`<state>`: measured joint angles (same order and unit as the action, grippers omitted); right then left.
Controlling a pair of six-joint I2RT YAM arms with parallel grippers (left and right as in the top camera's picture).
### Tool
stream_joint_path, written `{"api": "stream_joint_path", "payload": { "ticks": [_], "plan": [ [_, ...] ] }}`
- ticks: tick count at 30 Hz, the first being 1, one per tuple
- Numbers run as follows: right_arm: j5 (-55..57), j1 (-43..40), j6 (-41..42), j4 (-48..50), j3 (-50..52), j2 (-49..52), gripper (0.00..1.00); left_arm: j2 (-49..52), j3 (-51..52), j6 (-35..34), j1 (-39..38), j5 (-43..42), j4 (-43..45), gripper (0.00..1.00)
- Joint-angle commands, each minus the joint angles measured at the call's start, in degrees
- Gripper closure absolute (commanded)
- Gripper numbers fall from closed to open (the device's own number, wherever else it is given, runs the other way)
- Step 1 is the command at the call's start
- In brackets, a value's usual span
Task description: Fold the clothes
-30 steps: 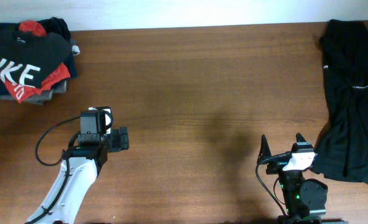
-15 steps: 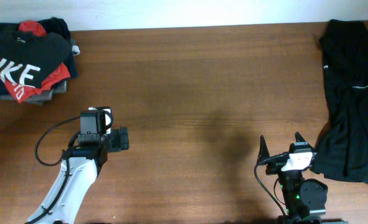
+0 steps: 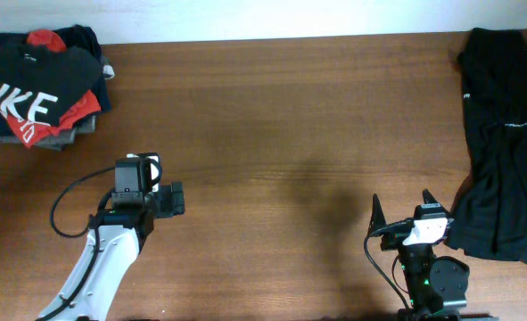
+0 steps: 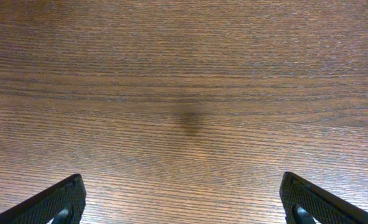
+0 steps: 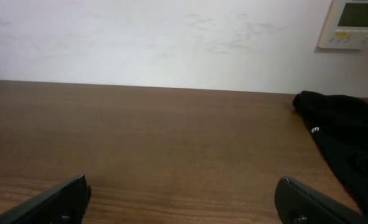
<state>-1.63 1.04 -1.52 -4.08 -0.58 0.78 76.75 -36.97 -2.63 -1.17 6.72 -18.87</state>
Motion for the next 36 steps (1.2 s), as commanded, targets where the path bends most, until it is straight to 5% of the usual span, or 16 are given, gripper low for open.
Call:
{"api": "stream_joint_path", "payload": {
  "ticks": [1, 18, 24, 32, 36],
  "plan": [
    [-1.2, -0.2, -0.2, -0.2, 0.3, -0.6, 0.01, 0.2, -0.1, -0.3, -0.1, 0.6, 0.1, 0.01],
    [-1.2, -0.2, -0.2, -0.2, 0.3, -0.6, 0.01, -3.6, 0.0, 0.9, -0.2, 2.1, -0.9, 0.01],
    [-1.2, -0.2, -0.2, -0.2, 0.3, -0.6, 0.01, -14.0, 5.0, 1.0, -0.2, -1.7, 2.9, 0.01],
    [-1.2, -0.2, -0.2, -0.2, 0.3, -0.6, 0.01, -42.4, 34.9, 1.0, -0.3, -7.3, 34.7, 0.01],
    [-1.2, -0.2, -0.2, -0.2, 0.3, -0.6, 0.01, -51.2, 36.1, 1.0, -0.5, -7.4, 29.7, 0.01]
  ]
}}
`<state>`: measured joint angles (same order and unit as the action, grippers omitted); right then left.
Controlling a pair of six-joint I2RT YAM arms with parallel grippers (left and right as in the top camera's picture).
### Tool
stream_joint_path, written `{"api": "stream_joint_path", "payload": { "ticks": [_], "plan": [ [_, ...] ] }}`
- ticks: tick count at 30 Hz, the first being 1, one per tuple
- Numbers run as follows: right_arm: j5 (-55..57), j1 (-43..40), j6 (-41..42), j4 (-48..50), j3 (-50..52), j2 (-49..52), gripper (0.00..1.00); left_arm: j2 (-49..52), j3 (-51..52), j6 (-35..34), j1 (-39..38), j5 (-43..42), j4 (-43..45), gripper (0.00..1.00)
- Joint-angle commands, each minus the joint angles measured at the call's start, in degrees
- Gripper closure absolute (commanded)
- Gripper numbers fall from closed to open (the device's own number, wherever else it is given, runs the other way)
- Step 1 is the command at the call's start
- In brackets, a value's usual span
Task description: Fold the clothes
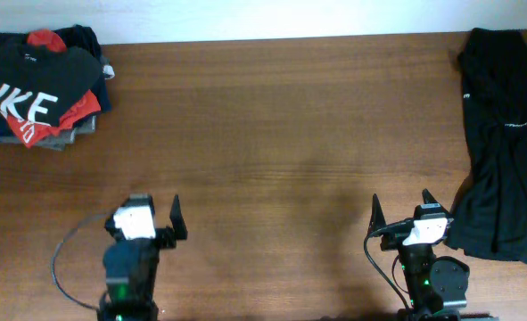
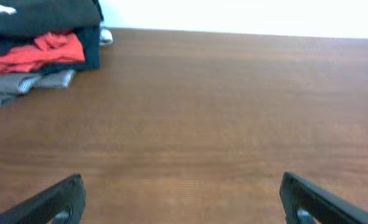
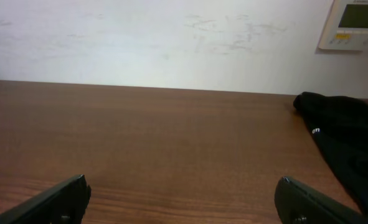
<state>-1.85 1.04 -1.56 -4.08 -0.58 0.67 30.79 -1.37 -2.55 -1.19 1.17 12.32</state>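
Observation:
A black unfolded garment (image 1: 504, 143) lies loosely along the table's right side, and its near end shows in the right wrist view (image 3: 349, 134). A stack of folded clothes (image 1: 40, 89), black with white lettering on top over red and grey, sits at the far left corner and appears in the left wrist view (image 2: 37, 37). My left gripper (image 1: 147, 209) is open near the front edge, with nothing between its fingers (image 2: 59, 202). My right gripper (image 1: 402, 203) is open just left of the black garment, also holding nothing, fingers (image 3: 311, 202) wide apart.
Bare brown wooden table (image 1: 281, 134) spans the space between the stack and the garment. A white wall (image 3: 171, 37) stands behind the far edge, with a wall control panel (image 3: 356, 22) at the upper right.
My left arm has drawn back from over the table to the front edge. Its camera now faces across the table toward the stack instead of down at the wood. The right arm has not moved.

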Motion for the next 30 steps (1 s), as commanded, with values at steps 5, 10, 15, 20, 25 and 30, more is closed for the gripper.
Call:
{"api": "stream_joint_path", "payload": {
  "ticks": [5, 10, 15, 20, 25, 30],
  "plan": [
    [-0.9, -0.2, -0.1, -0.2, 0.3, -0.5, 0.01, -9.9, 0.5, 3.7, -0.4, -1.9, -5.0, 0.01],
    [-0.9, -0.2, -0.1, -0.2, 0.3, -0.5, 0.01, -16.7, 0.6, 4.3, -0.4, -1.9, -12.4, 0.01],
    [-0.9, -0.2, -0.1, -0.2, 0.3, -0.5, 0.01, -23.5, 0.6, 4.3, -0.4, -2.5, -17.5, 0.01],
    [-0.9, -0.2, -0.1, -0.2, 0.3, -0.5, 0.01, -28.2, 0.6, 4.1, -0.4, -3.1, -17.4, 0.01],
    [-0.9, -0.2, -0.1, -0.2, 0.3, -0.5, 0.01, -30.5, 0.6, 4.1, -0.4, -3.1, -17.3, 0.01],
    [-0.9, -0.2, -0.1, -0.2, 0.3, -0.5, 0.01, -30.5, 0.6, 4.1, -0.4, -3.1, -17.3, 0.01]
  ]
}}
